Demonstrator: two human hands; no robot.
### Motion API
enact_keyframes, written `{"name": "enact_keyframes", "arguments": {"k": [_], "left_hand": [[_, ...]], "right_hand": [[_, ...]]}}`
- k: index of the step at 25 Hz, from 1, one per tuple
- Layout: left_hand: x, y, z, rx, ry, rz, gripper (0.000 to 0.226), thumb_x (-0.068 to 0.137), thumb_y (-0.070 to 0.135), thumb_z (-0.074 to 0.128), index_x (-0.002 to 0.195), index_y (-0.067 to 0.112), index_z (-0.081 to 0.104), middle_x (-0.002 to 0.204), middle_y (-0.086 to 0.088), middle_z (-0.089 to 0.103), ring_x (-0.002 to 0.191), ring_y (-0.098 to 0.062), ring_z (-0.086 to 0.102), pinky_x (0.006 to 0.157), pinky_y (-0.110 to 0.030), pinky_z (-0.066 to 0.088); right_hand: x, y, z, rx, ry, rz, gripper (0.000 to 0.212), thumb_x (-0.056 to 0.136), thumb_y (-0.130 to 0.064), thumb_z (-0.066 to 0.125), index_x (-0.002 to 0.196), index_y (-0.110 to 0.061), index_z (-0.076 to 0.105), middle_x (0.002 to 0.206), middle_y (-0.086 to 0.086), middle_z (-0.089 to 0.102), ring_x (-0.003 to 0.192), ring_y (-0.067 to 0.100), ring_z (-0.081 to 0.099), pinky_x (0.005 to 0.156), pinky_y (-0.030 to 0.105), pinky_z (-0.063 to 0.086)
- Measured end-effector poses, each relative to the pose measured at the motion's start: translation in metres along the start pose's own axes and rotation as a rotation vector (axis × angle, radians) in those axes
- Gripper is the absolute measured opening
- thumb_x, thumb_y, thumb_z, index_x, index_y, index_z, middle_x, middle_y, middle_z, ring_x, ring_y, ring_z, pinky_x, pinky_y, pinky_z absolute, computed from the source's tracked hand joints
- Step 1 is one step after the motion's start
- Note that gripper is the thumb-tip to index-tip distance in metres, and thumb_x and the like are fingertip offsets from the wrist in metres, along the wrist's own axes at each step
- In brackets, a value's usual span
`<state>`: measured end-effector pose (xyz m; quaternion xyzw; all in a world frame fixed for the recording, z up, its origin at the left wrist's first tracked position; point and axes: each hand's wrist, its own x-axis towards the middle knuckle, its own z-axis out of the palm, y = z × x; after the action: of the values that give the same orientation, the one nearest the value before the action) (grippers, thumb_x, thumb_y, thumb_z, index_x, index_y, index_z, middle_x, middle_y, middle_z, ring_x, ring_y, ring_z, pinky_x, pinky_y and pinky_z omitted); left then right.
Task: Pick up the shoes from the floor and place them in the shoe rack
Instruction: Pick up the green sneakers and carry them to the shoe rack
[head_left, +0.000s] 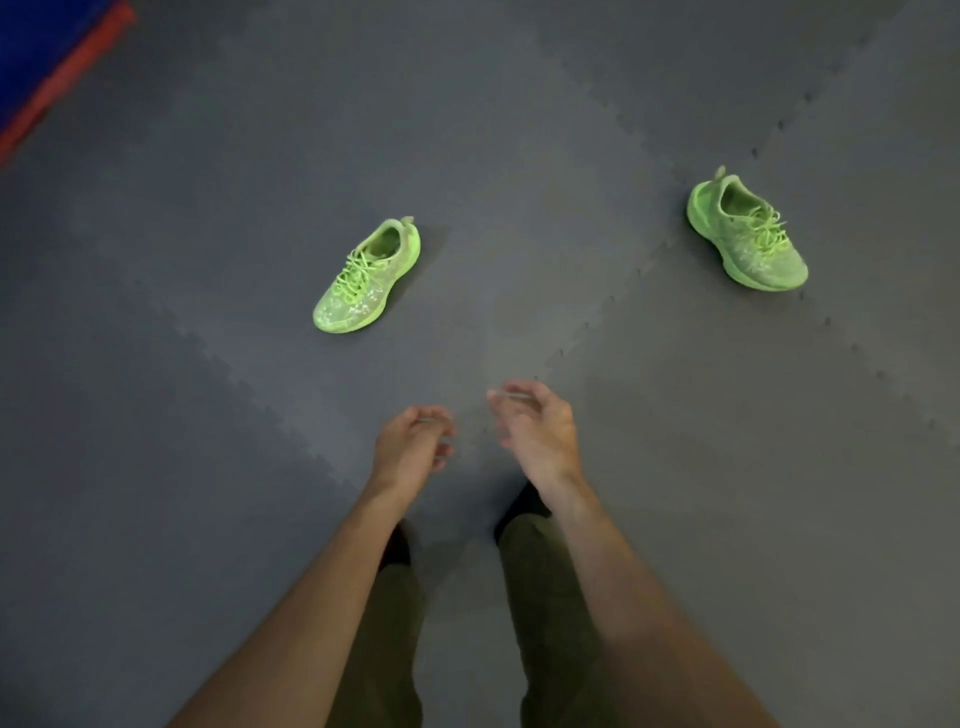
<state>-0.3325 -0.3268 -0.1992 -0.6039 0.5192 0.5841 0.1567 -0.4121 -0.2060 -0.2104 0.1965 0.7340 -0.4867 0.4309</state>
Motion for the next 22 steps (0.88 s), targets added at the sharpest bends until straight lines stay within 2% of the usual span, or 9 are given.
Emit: {"name": "enact_keyframes", "arguments": {"k": [5, 9, 13, 16, 18, 19, 20, 22], "left_hand": [[0.049, 0.061, 0.017, -0.172, 0.034, -0.033, 0.011, 0.097, 0.013, 0.055, 0.104, 0.016, 0.063, 0.088, -0.005, 0.069, 0.068, -0.016, 0.062, 0.064, -0.026, 0.052], [0.096, 0.093, 0.014, -0.268, 0.057, -0.077, 0.013, 0.097, 0.015, 0.055, 0.108, 0.015, 0.063, 0.087, -0.003, 0.069, 0.068, -0.016, 0.063, 0.065, -0.026, 0.054], [0.170, 0.099, 0.013, -0.429, 0.144, -0.170, 0.008, 0.097, 0.021, 0.056, 0.098, 0.016, 0.062, 0.085, -0.004, 0.067, 0.069, -0.019, 0.061, 0.064, -0.030, 0.053], [0.236, 0.104, 0.018, -0.555, 0.221, -0.265, 0.025, 0.096, 0.035, 0.059, 0.083, 0.015, 0.060, 0.075, -0.006, 0.059, 0.062, -0.020, 0.054, 0.063, -0.032, 0.049], [0.284, 0.108, 0.022, -0.679, 0.223, -0.344, 0.045, 0.089, 0.049, 0.062, 0.096, 0.005, 0.064, 0.070, -0.008, 0.057, 0.059, -0.024, 0.056, 0.061, -0.031, 0.050], [0.313, 0.108, 0.025, -0.753, 0.207, -0.368, 0.056, 0.085, 0.054, 0.062, 0.105, 0.001, 0.064, 0.074, -0.011, 0.062, 0.063, -0.029, 0.062, 0.062, -0.033, 0.054], [0.339, 0.112, 0.028, -0.822, 0.189, -0.380, 0.058, 0.083, 0.057, 0.061, 0.108, 0.005, 0.064, 0.085, -0.013, 0.069, 0.073, -0.032, 0.069, 0.068, -0.037, 0.059], [0.383, 0.114, 0.033, -0.915, 0.127, -0.392, 0.058, 0.084, 0.064, 0.054, 0.116, 0.018, 0.066, 0.111, -0.004, 0.074, 0.087, -0.028, 0.074, 0.070, -0.040, 0.061]], "right_hand": [[0.064, -0.080, 0.023, -0.197, -0.100, -0.058, 0.023, 0.075, -0.047, 0.073, 0.091, -0.033, 0.064, 0.098, -0.004, 0.072, 0.092, 0.017, 0.071, 0.089, 0.046, 0.059], [0.109, -0.114, 0.049, -0.352, -0.121, -0.052, 0.027, 0.076, -0.047, 0.073, 0.098, -0.031, 0.066, 0.101, -0.002, 0.072, 0.091, 0.018, 0.071, 0.090, 0.046, 0.058], [0.173, -0.126, 0.082, -0.469, -0.140, -0.071, 0.025, 0.076, -0.047, 0.074, 0.094, -0.032, 0.064, 0.099, -0.003, 0.073, 0.089, 0.017, 0.071, 0.088, 0.045, 0.059], [0.226, -0.118, 0.120, -0.561, -0.213, -0.098, 0.031, 0.073, -0.048, 0.073, 0.096, -0.030, 0.064, 0.101, -0.002, 0.073, 0.089, 0.018, 0.071, 0.086, 0.045, 0.059], [0.262, -0.112, 0.145, -0.601, -0.281, -0.116, 0.028, 0.078, -0.039, 0.074, 0.101, -0.027, 0.063, 0.102, 0.001, 0.073, 0.084, 0.017, 0.070, 0.082, 0.040, 0.060], [0.282, -0.110, 0.157, -0.602, -0.292, -0.129, 0.026, 0.080, -0.034, 0.074, 0.102, -0.025, 0.063, 0.101, 0.001, 0.074, 0.082, 0.015, 0.069, 0.080, 0.037, 0.059], [0.301, -0.109, 0.169, -0.605, -0.286, -0.165, 0.026, 0.080, -0.032, 0.074, 0.102, -0.024, 0.063, 0.098, 0.000, 0.074, 0.082, 0.014, 0.070, 0.080, 0.035, 0.059], [0.333, -0.109, 0.189, -0.616, -0.241, -0.252, 0.032, 0.075, -0.037, 0.072, 0.104, -0.025, 0.064, 0.095, -0.002, 0.074, 0.087, 0.016, 0.072, 0.085, 0.038, 0.059]]}}
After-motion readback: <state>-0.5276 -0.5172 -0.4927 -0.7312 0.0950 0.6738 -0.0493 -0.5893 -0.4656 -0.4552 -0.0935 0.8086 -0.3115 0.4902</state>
